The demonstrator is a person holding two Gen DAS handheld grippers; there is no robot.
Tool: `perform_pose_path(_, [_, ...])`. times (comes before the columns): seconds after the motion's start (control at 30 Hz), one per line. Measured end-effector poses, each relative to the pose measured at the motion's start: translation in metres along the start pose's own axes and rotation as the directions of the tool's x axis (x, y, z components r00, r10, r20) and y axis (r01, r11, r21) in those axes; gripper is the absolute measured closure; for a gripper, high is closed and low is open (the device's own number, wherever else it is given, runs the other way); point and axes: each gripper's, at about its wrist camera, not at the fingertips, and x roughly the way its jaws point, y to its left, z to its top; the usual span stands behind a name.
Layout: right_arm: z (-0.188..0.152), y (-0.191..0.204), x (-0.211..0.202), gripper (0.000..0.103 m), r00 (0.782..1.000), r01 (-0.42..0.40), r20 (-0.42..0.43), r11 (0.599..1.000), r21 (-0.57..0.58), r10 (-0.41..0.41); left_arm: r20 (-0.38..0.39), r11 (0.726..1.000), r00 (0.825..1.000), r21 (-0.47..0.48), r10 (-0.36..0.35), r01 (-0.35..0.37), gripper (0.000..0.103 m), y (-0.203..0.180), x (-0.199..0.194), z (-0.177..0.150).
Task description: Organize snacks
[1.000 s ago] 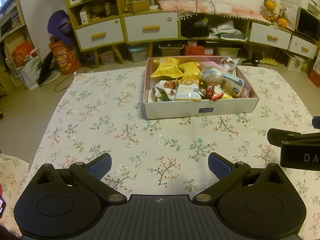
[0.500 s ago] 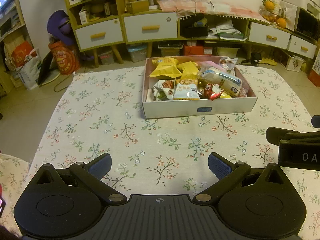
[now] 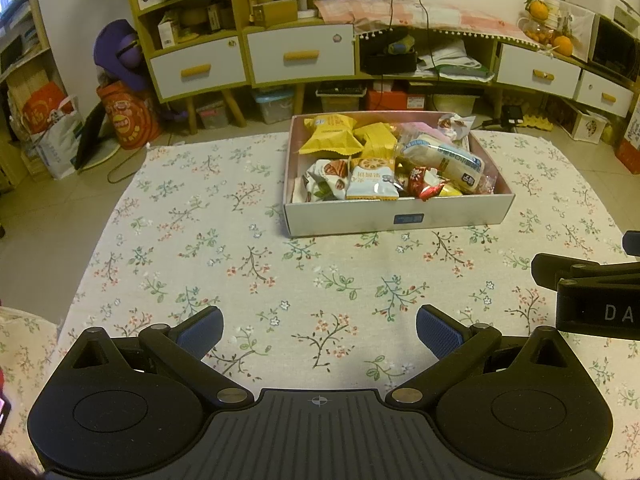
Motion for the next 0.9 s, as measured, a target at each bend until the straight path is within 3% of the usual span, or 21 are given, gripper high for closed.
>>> perform_pose_path(0.9, [-0.0004, 0.0007, 0.0003, 0.0, 1.0, -0.001, -0.002, 1.0, 0.001, 0.001, -0.005, 1.0, 1.0, 0.004, -0.005, 0.005, 0.0, -0.0011, 0.0014, -0.0016])
